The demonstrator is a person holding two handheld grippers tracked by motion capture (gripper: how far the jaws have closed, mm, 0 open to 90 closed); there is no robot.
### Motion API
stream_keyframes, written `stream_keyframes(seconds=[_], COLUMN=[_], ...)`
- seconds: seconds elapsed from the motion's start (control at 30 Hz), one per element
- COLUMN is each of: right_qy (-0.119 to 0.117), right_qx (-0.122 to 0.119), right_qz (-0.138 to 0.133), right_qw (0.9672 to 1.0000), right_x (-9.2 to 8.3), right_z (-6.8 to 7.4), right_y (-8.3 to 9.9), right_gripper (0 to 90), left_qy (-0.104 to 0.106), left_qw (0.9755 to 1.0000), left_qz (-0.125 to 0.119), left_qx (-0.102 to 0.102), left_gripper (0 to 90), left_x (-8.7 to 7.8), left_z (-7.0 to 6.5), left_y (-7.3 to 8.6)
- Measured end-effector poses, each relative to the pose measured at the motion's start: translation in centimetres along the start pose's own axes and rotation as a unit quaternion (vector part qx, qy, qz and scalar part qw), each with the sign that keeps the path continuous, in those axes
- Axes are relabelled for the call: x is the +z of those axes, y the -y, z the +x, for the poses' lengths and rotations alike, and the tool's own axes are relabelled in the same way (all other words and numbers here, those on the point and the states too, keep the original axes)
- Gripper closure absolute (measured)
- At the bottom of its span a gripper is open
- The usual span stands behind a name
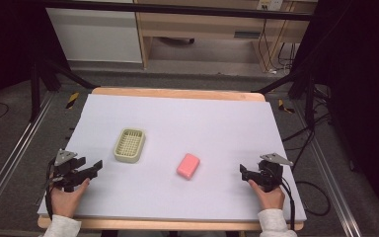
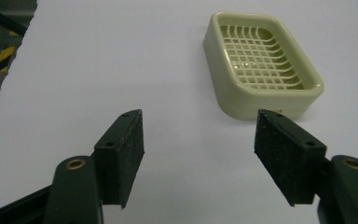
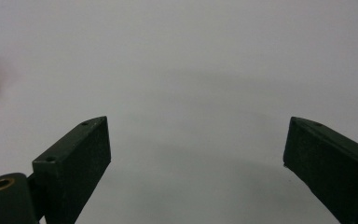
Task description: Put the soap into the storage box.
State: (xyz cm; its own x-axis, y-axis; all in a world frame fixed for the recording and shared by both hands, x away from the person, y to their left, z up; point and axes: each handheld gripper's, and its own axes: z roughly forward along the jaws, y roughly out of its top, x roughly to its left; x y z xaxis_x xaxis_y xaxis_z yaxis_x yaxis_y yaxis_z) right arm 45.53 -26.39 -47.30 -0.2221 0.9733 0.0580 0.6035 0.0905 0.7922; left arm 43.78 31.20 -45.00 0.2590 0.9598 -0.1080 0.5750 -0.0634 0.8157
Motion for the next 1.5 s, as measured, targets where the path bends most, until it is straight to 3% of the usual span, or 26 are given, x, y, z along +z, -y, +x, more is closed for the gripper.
stream_keyframes(seconds=[0.4,0.67,0.97,1.5], right_qy=[-0.004,-0.003,-0.002,-0.004], right_qx=[-0.002,-0.001,-0.002,0.000], right_qz=[-0.003,-0.004,-0.002,-0.003], right_qw=[1.0000,1.0000,1.0000,1.0000], right_x=[-0.3,-0.3,-0.2,-0.4], right_z=[0.2,0.2,0.4,0.4], right_y=[0.1,0.0,0.0,0.0], right_gripper=[7.7,7.7,7.7,7.5], left_qy=[0.044,0.060,0.076,0.101], left_qw=[0.9988,0.9973,0.9961,0.9924], left_qz=[-0.009,-0.003,-0.003,-0.009], left_qx=[0.021,0.043,0.044,0.070], left_gripper=[35.5,34.9,34.5,33.5], left_x=[-0.6,-0.8,-0.6,-0.5], left_z=[-2.7,-4.7,-5.9,-8.5], left_y=[-0.7,-1.3,-1.9,-4.3])
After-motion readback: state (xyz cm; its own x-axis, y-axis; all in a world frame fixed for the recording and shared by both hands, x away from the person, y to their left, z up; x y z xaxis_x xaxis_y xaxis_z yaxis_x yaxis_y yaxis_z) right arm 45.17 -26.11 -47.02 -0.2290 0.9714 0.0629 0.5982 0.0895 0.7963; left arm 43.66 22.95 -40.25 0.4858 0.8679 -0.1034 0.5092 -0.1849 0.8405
